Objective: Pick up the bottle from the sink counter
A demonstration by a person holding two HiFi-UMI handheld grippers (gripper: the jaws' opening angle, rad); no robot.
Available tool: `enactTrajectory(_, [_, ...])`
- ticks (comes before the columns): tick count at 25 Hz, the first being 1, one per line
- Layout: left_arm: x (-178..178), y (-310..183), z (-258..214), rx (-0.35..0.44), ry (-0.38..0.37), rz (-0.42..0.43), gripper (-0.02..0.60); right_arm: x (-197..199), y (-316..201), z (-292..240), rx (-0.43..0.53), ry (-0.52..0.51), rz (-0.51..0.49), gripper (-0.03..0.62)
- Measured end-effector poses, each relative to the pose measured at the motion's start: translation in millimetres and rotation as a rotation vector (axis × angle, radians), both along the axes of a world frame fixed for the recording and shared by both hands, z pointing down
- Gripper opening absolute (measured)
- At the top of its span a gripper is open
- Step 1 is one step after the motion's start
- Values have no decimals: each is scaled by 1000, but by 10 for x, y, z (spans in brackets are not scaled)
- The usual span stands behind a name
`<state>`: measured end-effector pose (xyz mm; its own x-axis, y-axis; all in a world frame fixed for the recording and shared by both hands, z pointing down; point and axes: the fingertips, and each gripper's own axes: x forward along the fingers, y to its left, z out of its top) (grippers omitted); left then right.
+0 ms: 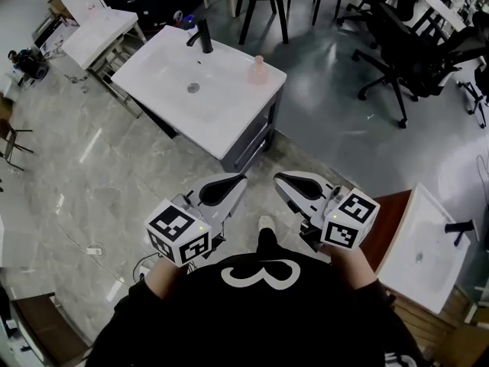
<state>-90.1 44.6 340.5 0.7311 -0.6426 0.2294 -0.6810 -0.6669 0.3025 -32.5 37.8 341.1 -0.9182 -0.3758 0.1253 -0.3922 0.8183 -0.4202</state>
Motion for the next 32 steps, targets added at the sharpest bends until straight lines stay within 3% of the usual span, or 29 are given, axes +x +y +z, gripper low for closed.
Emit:
enactTrajectory(12, [457, -1281, -159, 49, 4, -8, 15, 497, -1229, -140, 44, -2, 17, 14])
enactTrajectory(21, [526, -1635, -131, 62, 8, -13, 15, 580, -1475, -105, 48, 10, 15, 14])
enactTrajectory(32, [465, -2116, 3, 63, -53, 6, 17, 592, -1847, -21, 19, 19, 59, 14])
